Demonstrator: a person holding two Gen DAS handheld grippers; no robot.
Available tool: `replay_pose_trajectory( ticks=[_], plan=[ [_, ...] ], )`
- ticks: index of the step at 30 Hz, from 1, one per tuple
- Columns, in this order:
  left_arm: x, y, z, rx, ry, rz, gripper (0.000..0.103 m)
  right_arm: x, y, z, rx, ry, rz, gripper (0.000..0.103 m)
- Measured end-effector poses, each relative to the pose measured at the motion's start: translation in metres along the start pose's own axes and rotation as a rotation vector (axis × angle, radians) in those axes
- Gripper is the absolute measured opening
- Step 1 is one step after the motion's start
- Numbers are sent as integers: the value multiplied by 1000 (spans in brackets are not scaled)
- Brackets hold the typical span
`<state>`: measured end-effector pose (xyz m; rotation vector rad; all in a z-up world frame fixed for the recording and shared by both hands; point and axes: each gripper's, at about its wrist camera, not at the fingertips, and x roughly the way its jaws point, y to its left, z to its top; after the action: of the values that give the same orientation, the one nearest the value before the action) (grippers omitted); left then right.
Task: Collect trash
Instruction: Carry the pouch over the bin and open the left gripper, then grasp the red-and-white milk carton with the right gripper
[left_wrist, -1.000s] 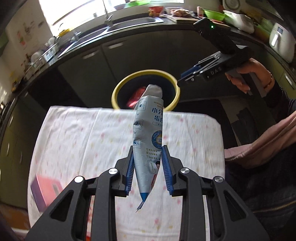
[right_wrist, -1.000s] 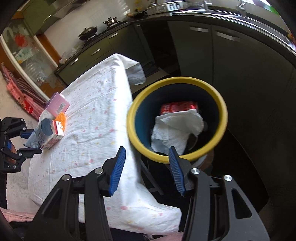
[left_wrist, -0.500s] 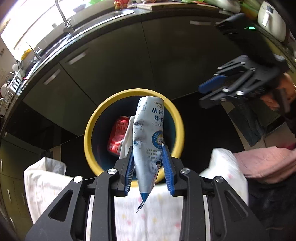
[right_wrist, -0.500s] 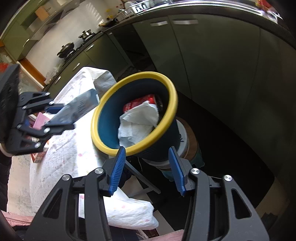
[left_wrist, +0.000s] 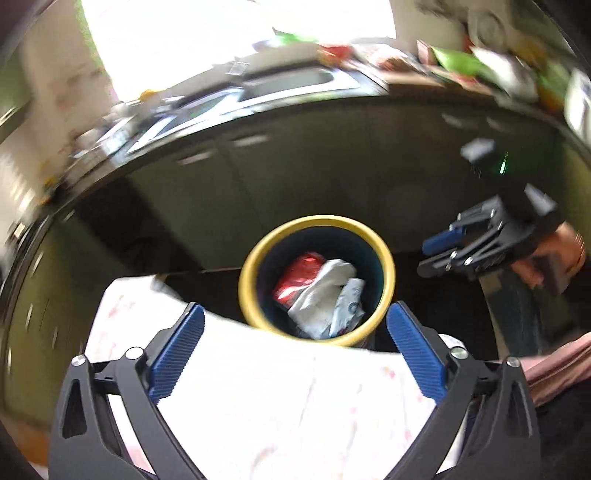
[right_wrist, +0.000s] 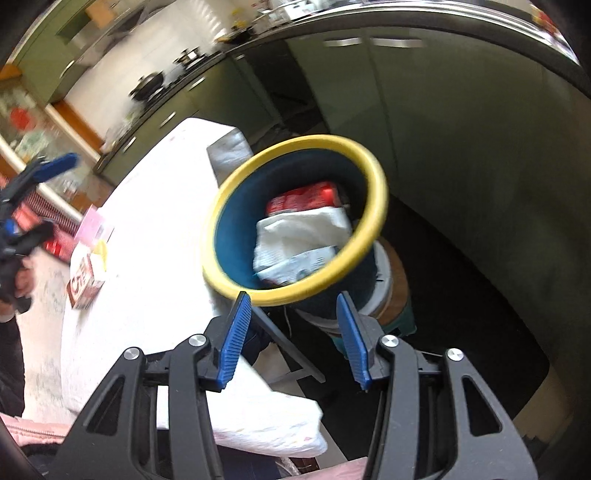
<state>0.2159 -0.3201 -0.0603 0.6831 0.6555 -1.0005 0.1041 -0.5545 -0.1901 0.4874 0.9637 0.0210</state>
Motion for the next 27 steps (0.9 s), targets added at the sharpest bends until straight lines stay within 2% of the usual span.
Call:
replay_pose_trajectory(
  ticks=[5, 8, 11, 16, 21, 24, 27],
  plan=[
    [-91, 10, -76, -128, -59, 172, 98, 11, 56, 2, -145, 43, 27, 46],
    [-129, 8, -130, -178, -51, 276, 98, 19, 101, 3, -264, 67, 42, 47],
    [-157, 4, -182, -257, -29, 340, 98, 29, 149, 1, -404, 101, 70, 53],
    [-183, 0, -255, -397, -22, 390, 98, 44, 241, -6, -726, 135, 139, 62],
    [-198, -1, -311, -511, -42, 414, 98, 57, 336, -35, -1165, 124, 195, 67],
    [-201, 0, -332, -556, -42, 423, 98, 75, 379, -48, -1395, 120, 179, 67],
    [-201, -3, -339, -579, -45, 422, 98, 99, 405, -51, -1536, 150, 152, 67]
  ],
)
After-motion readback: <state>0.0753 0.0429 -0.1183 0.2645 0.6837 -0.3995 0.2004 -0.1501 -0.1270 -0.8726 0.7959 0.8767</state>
